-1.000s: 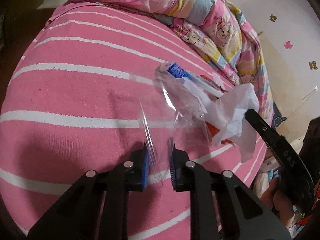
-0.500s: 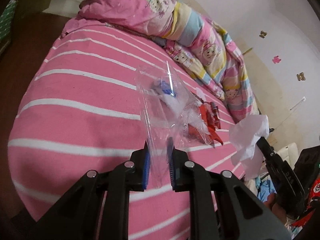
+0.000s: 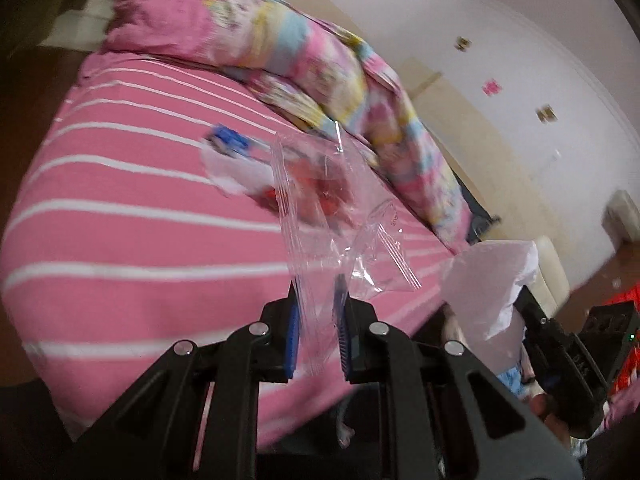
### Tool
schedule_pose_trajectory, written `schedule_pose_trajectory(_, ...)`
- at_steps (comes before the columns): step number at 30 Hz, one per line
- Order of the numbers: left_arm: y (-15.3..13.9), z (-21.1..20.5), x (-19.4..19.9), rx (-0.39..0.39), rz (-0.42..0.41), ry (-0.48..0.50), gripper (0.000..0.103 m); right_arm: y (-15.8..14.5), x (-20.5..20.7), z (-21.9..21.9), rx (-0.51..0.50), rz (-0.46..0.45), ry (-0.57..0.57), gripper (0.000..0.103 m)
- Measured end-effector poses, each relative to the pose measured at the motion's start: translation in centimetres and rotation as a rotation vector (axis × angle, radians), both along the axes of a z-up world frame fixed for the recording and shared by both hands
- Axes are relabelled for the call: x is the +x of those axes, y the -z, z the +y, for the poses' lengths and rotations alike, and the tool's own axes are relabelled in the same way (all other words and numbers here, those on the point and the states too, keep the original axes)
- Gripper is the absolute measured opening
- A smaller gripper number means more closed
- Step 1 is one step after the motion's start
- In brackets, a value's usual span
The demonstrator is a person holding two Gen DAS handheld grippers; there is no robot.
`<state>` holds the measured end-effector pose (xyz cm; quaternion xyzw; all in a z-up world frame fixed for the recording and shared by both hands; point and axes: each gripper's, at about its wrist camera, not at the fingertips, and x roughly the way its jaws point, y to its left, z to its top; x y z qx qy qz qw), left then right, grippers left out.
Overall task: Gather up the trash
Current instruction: 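Carry the clear bag and tissue with both tools over the trash bin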
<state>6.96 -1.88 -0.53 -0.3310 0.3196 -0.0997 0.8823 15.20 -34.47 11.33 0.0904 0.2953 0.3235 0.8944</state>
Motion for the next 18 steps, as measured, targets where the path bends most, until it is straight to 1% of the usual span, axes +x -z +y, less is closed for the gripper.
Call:
schedule_pose_trajectory(3,-0.5,-4.0,-0.4,-0.003,0.000,0.082,0.015,0.0,-1.5,-3.0,0.010,0.010,0.054,0.003)
schedule_pose_trajectory(6,-0.7,-8.5,-0.5,-0.004,0.016,0.170,0.015,0.7,-3.8,-8.4,0.029,0.040,0.154,0.003)
schedule_pose_trajectory(7,-0.7,-10.7,-0.6,0.006,0.025,0.209,0.015,0.7,-4.1,-9.0,0.027,0.042,0.164,0.003)
schedule_pose_trajectory(9,-0.5,-13.1,-0.4,0.022,0.044,0.255,0.015,1.1,-4.9,-11.3,0.007,0.055,0.208,0.003)
schedule_pose_trajectory(12,0.5,-17.2,0.1,0.037,0.104,0.330,0.015,2.5,-5.9,-15.7,-0.035,0.098,0.299,0.003)
schedule_pose_trajectory(15,1.5,-21.4,0.6,0.094,0.158,0.395,0.015,3.9,-6.3,-18.3,-0.049,0.127,0.351,0.003)
schedule_pose_trajectory(18,3.0,-25.1,1.4,0.147,0.191,0.462,0.015,6.6,-6.9,-21.6,-0.059,0.188,0.423,0.003)
